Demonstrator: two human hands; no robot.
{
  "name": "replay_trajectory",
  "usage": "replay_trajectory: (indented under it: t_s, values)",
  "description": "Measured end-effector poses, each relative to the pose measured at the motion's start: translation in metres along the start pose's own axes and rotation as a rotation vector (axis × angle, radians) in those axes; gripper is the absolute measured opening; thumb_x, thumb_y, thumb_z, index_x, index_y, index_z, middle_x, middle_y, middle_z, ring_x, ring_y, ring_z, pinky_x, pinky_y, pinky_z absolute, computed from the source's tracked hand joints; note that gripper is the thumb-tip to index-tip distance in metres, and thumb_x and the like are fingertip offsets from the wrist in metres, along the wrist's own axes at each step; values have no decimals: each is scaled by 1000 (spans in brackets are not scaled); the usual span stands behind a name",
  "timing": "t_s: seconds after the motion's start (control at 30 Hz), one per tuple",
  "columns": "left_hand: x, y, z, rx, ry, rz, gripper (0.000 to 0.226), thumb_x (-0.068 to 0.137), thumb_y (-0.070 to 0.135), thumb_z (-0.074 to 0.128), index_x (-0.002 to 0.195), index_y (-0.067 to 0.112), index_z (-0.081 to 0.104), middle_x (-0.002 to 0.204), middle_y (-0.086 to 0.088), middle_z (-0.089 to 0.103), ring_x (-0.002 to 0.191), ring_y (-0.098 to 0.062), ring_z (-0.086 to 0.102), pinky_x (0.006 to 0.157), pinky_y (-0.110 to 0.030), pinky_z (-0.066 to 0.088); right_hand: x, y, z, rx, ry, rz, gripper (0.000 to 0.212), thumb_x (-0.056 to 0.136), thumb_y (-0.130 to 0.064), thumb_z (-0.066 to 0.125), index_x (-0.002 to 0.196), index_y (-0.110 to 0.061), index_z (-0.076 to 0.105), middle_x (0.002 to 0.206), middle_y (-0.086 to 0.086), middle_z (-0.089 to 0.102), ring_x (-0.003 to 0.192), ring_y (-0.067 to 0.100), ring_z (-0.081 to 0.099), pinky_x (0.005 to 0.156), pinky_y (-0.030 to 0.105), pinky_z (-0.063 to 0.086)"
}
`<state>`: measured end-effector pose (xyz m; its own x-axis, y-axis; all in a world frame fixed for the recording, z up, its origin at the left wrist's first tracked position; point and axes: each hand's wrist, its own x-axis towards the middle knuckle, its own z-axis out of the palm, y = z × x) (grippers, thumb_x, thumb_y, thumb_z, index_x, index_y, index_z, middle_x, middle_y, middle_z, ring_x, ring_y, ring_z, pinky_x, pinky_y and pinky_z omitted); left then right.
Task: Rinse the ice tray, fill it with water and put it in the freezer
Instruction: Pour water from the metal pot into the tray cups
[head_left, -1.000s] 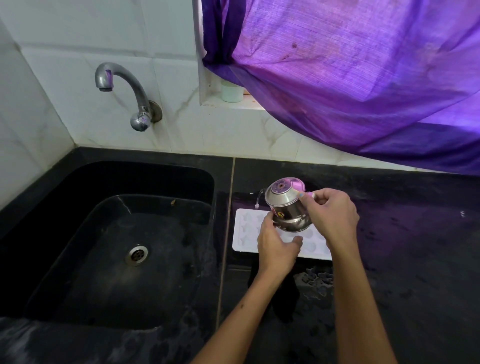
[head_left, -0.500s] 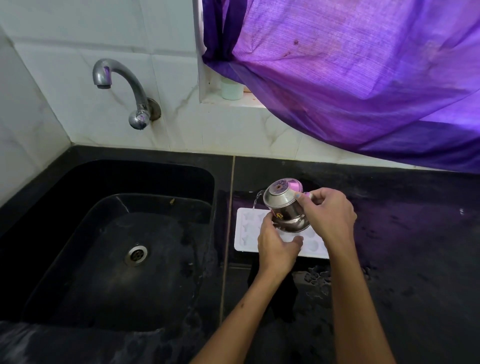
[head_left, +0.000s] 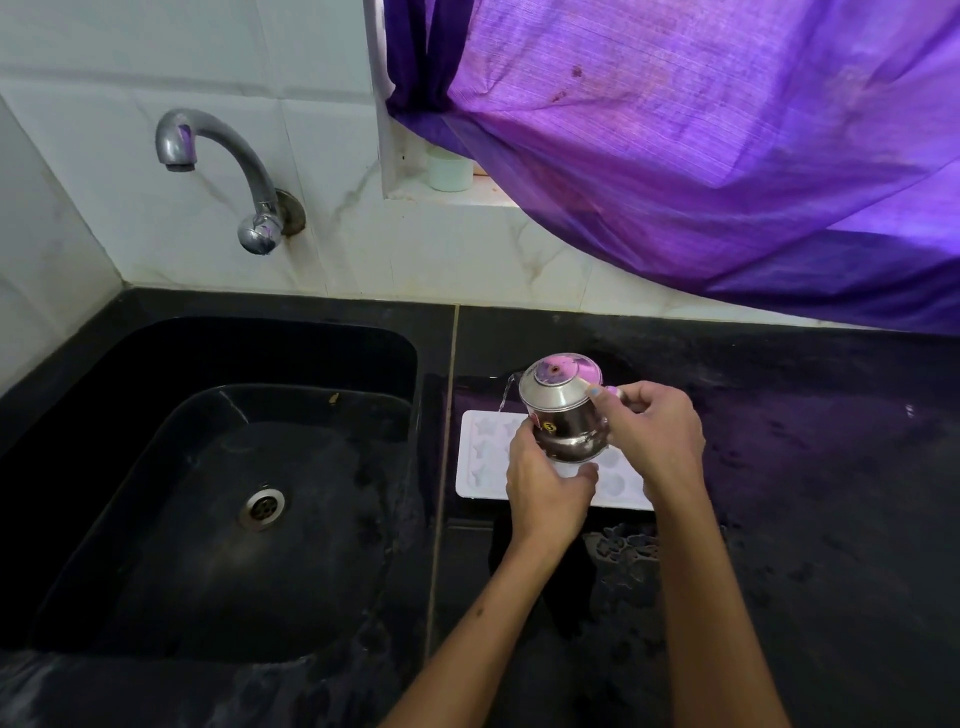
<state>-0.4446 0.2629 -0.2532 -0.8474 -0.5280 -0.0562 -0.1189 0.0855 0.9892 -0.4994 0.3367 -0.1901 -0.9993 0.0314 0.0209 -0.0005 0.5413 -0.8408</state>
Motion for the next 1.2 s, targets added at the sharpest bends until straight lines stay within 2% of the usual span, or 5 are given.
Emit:
replay_trajectory:
  t_s: [0.1,0.43,0.57,0.83,1.2]
  values:
    - [-4,3,8,-4,28,32,52,72,16,75,110,35,44,110,10,60,100,-5,57,84,-20,45,2,7,-7,66,5,18,22,79,-40,71,69,-20,67,67,-4,69,75,19,68,82,47,55]
    - [-25,11,66,-7,-44,78,56,76,15,72,124,27,46,114,15,55,98,8,49,73,4,33,13,40,-63,71,81,42,21,79,-40,70,70,-22,67,68,-5,70,76,18,69,79,48,56]
    - [-36,8,92,-16,-67,74,57,74,14,72,125,24,48,114,11,59,104,-1,55,79,-1,37,19,57,-87,42,97,52,19,79,-40,69,70,-23,68,69,-7,70,76,18,68,80,49,56]
    - [-50,3,123,-18,-135,33,55,76,7,69,126,18,47,103,17,54,81,32,44,68,6,34,28,74,-115,-107,69,6,23,82,-41,68,71,-21,65,69,-5,67,75,19,65,80,38,50]
    - [-55,0,139,2,-127,-20,53,75,13,72,122,19,49,101,14,58,96,-1,55,83,-12,43,34,84,-126,-164,8,15,23,84,-39,67,76,-17,68,71,-6,66,78,19,61,75,33,40]
